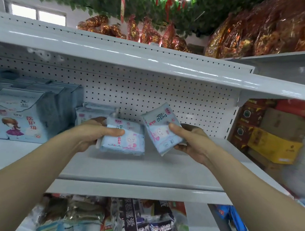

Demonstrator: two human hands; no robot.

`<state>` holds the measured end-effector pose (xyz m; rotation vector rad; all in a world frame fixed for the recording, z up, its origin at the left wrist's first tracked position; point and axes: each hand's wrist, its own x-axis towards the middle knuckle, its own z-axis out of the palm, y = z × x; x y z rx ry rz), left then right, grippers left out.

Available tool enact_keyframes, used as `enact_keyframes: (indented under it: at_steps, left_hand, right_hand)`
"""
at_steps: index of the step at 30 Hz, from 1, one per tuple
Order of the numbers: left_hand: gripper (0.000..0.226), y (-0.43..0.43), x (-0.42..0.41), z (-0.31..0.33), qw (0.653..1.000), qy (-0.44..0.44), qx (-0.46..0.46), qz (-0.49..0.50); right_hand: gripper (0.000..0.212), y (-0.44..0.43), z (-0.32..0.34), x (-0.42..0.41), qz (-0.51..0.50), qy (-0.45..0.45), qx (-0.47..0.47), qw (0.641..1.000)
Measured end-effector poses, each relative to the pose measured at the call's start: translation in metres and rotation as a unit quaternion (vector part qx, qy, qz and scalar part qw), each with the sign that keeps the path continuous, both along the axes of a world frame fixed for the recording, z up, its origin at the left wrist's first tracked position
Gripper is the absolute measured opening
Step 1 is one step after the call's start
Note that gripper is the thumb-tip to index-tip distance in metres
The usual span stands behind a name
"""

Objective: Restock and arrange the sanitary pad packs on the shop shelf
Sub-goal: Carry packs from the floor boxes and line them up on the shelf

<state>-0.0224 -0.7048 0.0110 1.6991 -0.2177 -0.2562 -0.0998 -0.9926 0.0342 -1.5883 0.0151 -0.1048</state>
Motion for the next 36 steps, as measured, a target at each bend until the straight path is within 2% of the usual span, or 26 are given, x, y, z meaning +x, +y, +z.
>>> enact_keyframes:
  at_steps: [2,5,8,10,12,14,19,23,25,27,32,36]
  left_hand:
    - [0.054,-0.014,0.009,0.005,0.999,-0.001,0.03,-0.014]
    - [0.058,-0.035,0.028,0.008,0.997,-0.012,0.07,-0.041]
    - [0.047,-0.056,0.051,0.009,0.986,-0.046,0.146,-0.062]
    - [0.052,-0.068,0.066,0.009,0.977,-0.065,0.19,-0.078]
    - [0.054,-0.079,0.081,0.007,0.974,-0.076,0.196,-0.085]
    - [0.064,-0.089,0.096,0.006,0.969,-0.101,0.218,-0.052]
    - [0.062,-0.11,0.124,0.016,0.891,-0.207,0.402,-0.037]
    - [0.082,-0.115,0.148,0.02,0.85,-0.226,0.476,-0.017]
    - [0.083,-0.115,0.157,0.021,0.828,-0.238,0.507,-0.012]
    - [0.082,-0.114,0.163,0.023,0.814,-0.24,0.529,-0.011]
    - [0.086,-0.109,0.177,0.024,0.803,-0.244,0.544,0.013]
    - [0.082,-0.106,0.182,0.02,0.806,-0.244,0.537,0.042]
  right_hand:
    - [0.051,-0.015,0.003,0.006,-0.011,0.001,-0.008,1.0]
    - [0.048,-0.038,0.006,0.018,-0.017,0.002,-0.024,1.0]
    - [0.047,-0.059,0.008,0.029,-0.01,0.007,-0.038,0.999]
    - [0.05,-0.071,0.008,0.037,-0.002,0.013,-0.04,0.999]
    - [0.05,-0.08,0.006,0.046,0.007,0.018,-0.038,0.999]
    - [0.049,-0.088,0.004,0.058,0.015,0.019,-0.039,0.999]
    - [0.051,-0.105,-0.005,0.087,0.054,0.015,-0.081,0.995]
    - [0.046,-0.107,-0.009,0.101,0.084,0.009,-0.141,0.986]
    - [0.044,-0.106,-0.012,0.106,0.088,0.009,-0.167,0.982]
    - [0.043,-0.104,-0.015,0.112,0.082,0.011,-0.189,0.978]
    - [0.038,-0.101,-0.015,0.124,0.081,0.008,-0.225,0.971]
    - [0.04,-0.101,-0.011,0.127,0.094,0.013,-0.252,0.963]
